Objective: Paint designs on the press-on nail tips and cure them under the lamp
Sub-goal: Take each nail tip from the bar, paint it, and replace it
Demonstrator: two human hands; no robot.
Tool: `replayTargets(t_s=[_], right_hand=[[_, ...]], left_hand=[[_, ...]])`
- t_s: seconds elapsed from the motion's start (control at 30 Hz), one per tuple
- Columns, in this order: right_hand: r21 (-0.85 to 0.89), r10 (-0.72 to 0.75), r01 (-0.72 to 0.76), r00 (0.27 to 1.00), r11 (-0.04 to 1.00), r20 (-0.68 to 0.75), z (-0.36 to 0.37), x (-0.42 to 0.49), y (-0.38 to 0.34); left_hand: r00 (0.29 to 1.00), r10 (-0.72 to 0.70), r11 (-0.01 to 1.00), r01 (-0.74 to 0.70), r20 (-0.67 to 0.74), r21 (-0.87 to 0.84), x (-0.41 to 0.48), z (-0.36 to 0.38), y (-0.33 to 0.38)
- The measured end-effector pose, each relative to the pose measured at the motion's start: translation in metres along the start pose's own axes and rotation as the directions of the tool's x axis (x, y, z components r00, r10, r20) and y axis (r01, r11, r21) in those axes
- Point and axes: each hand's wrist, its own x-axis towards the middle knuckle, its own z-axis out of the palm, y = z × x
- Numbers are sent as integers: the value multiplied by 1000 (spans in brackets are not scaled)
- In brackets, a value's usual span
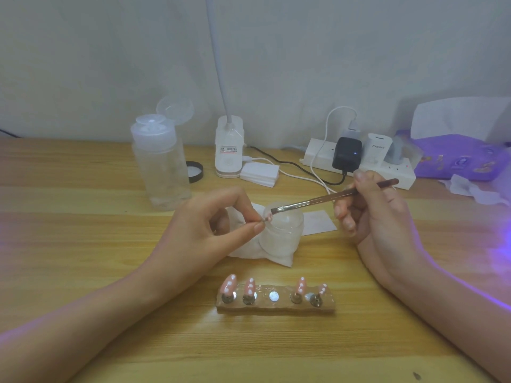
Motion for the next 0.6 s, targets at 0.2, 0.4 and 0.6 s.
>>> replayTargets(t_s=[0.2, 0.4, 0.6], right_hand=[[-5, -24, 24, 998, 1000, 62, 3, -1, 0], [26, -35, 34, 999, 999, 37, 1, 0, -1], [-46, -30, 31, 999, 998, 24, -1, 0, 1]], left_hand=[[1000, -15, 1000, 15, -4, -3, 1, 1, 1], [1000, 9, 1000, -9, 14, 3, 0, 0, 4], [1000, 14, 999, -14, 16, 28, 0, 1, 4]])
